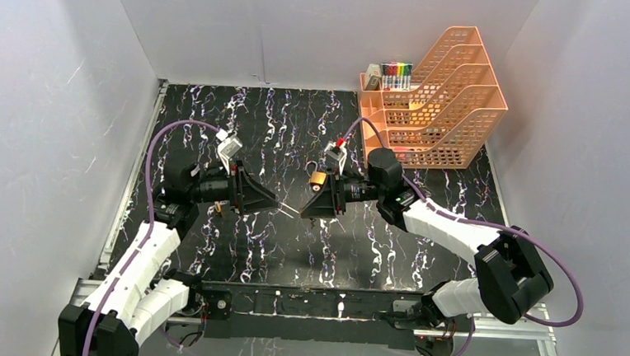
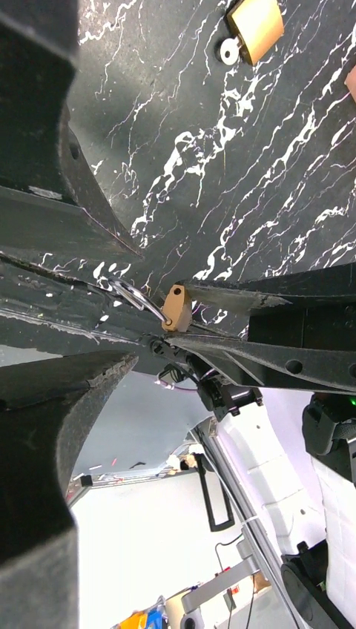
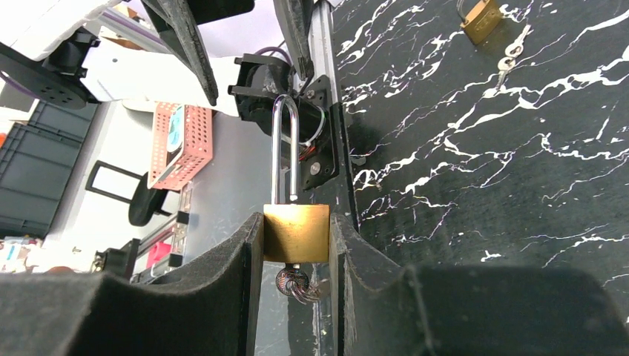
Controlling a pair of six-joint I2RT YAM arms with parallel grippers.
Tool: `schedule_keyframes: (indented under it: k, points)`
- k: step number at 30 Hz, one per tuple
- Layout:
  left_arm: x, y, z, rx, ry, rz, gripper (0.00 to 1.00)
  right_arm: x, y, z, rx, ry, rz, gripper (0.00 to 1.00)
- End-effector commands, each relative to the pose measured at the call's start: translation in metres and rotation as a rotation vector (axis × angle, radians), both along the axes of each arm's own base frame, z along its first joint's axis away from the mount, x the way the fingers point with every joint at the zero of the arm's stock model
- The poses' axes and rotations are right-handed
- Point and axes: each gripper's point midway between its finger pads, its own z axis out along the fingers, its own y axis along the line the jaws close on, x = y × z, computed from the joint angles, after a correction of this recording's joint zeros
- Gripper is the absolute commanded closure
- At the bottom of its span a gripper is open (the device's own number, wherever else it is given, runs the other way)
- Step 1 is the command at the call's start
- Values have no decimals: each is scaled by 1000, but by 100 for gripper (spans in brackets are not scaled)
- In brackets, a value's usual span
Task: Lock with the key
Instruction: Pick up the lock from the center of the board.
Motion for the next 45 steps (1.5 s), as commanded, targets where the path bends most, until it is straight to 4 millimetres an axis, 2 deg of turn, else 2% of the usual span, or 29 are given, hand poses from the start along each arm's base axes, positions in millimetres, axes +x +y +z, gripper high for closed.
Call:
schedule_keyframes:
  k: [1,11,27,36,38,39,42,44,45]
  points:
    - [-12,-3,2,-20,-7,-66,54,-3,0,32,82,-71,40,80]
    - [-16,-6,0,-22,11,-101,45,-2,3,35,91,-61,52,80]
    - [-21,-10,-2,-25,30,-130,52,1,6,33,93,-47,52,80]
    - [-20,-12,-6,-21,54,-131,50,2,7,35,98,-50,55,79]
    - [-20,-13,-6,-21,55,-133,54,2,7,35,99,-51,56,79]
    - [-20,-13,-6,-21,56,-135,59,2,7,35,99,-51,57,79]
    - [-19,-13,-8,-20,62,-134,79,2,7,35,100,-52,57,79]
    - [-18,-13,-8,-18,66,-129,100,2,7,35,100,-52,58,79]
    - [-18,-13,-8,-18,64,-127,100,2,8,36,100,-50,58,79]
